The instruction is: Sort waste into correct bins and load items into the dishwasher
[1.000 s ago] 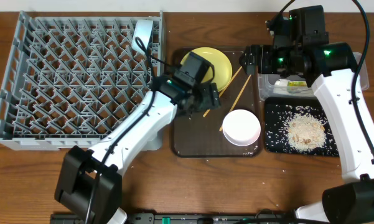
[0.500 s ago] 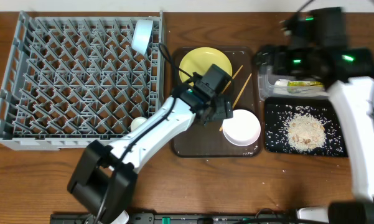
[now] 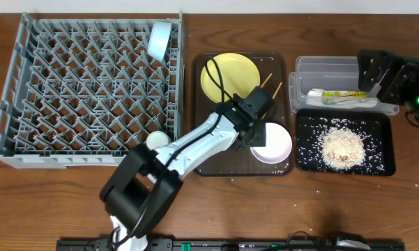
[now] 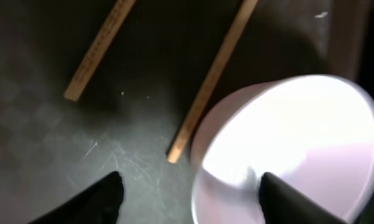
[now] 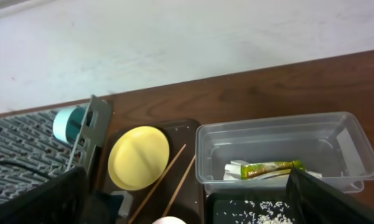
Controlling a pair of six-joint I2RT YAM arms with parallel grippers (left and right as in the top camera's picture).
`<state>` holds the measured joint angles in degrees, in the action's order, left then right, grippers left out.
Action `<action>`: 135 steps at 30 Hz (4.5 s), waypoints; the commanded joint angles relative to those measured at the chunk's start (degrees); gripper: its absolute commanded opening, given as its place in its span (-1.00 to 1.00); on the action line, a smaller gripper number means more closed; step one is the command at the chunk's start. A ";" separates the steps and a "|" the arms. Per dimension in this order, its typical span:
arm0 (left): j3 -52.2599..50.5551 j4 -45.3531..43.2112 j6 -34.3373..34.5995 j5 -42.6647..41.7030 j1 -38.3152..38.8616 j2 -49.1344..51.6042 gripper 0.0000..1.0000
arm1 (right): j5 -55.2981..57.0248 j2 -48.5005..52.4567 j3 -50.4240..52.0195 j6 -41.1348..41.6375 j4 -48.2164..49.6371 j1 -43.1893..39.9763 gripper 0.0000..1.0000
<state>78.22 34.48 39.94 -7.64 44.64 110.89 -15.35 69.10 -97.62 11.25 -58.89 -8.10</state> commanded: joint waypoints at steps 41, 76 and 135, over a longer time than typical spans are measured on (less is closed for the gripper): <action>0.72 0.09 -2.19 -2.45 -1.14 1.75 -0.85 | 0.55 0.66 -0.04 -0.61 -11.65 -0.52 0.98; 1.86 -16.98 -38.45 92.28 -21.55 -7.89 -0.85 | 0.55 0.66 -0.04 -0.61 -11.65 -0.52 0.98; -6.64 -21.42 -38.49 88.72 -19.80 1.57 -0.85 | 0.55 0.66 -0.04 -0.61 -11.65 -0.52 0.98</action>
<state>71.90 12.62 4.64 80.14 23.77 111.26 -15.14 69.80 -97.56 11.22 -70.54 -8.14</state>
